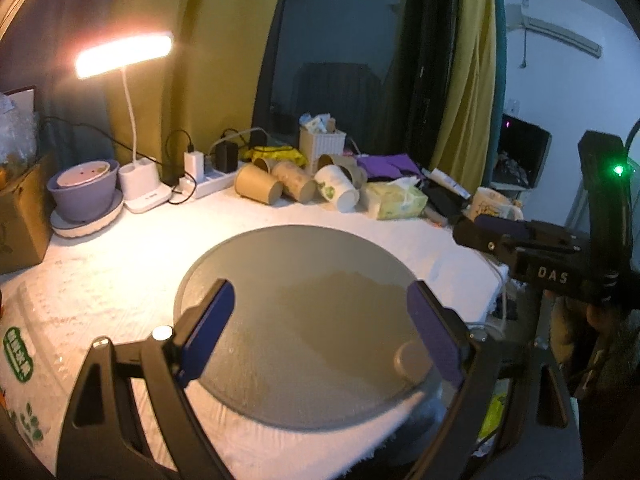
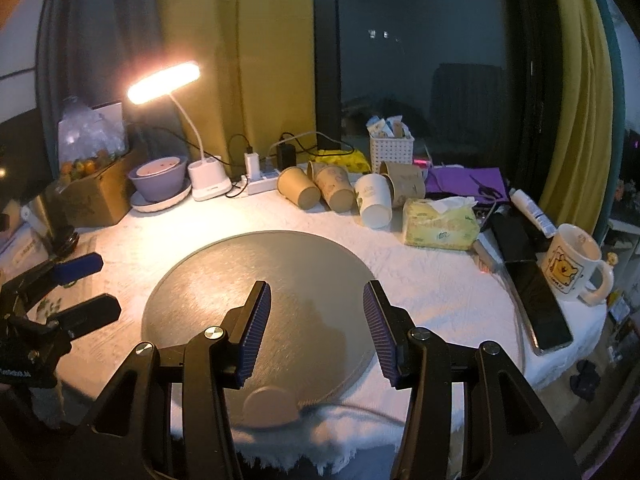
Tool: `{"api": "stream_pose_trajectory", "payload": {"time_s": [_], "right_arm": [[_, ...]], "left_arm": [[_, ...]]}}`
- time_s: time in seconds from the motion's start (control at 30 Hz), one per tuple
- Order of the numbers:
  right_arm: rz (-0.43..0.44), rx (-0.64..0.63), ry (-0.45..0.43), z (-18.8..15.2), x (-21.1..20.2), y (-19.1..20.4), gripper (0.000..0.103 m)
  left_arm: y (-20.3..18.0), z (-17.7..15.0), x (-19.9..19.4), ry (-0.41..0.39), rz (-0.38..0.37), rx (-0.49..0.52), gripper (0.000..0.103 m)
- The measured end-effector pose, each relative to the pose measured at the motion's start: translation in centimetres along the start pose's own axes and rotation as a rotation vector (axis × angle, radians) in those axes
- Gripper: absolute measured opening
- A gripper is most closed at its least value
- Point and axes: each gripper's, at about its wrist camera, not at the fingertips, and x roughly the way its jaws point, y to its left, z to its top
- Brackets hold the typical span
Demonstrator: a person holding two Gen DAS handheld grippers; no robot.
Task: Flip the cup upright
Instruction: 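Move the left tool toward the white paper cup lying among the cups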
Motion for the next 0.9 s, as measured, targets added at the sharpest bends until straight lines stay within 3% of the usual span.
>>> {"api": "stream_pose_trajectory", "payload": {"time_s": [0.9], "right_arm": [[0.045,0.092,0.047,4.0,12.0,-11.2,0.051]], "left_arm": [[-2.2,7.5,17.5,0.172,-0.011,0.030,0.089]]}}
